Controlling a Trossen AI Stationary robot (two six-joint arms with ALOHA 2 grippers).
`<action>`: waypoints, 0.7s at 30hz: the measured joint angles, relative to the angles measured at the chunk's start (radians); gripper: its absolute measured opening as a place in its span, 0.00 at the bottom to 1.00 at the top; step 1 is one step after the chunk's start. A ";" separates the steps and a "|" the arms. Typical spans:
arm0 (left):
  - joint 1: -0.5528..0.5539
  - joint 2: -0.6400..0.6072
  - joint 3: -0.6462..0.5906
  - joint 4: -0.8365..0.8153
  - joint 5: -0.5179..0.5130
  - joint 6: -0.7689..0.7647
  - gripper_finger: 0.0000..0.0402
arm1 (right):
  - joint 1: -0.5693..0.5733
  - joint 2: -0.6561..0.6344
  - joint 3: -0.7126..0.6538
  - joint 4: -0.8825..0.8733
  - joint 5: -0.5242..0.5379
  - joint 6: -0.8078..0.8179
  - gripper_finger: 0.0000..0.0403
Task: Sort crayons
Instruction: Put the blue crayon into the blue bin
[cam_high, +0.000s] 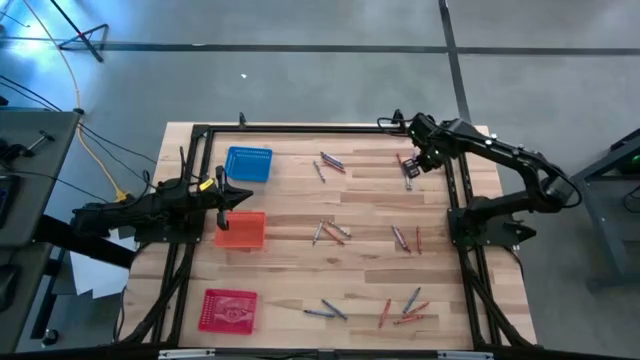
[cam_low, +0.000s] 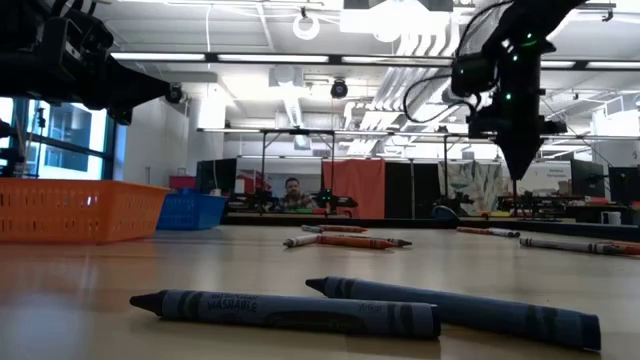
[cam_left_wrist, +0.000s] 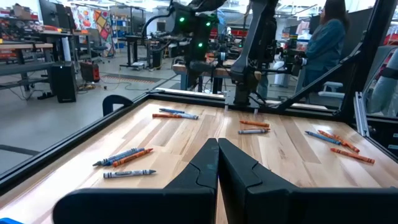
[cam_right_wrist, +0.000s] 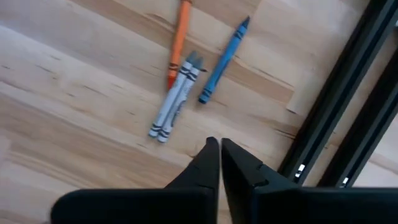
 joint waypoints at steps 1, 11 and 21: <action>0.000 0.000 0.000 0.000 0.000 0.000 0.00 | -0.011 0.013 0.000 0.000 -0.003 -0.010 0.08; 0.000 0.000 0.000 0.000 0.000 0.000 0.00 | -0.086 0.101 0.000 0.055 0.065 0.066 0.29; 0.000 0.000 0.000 0.000 0.000 0.000 0.00 | -0.144 0.235 0.000 0.184 -0.063 0.109 0.29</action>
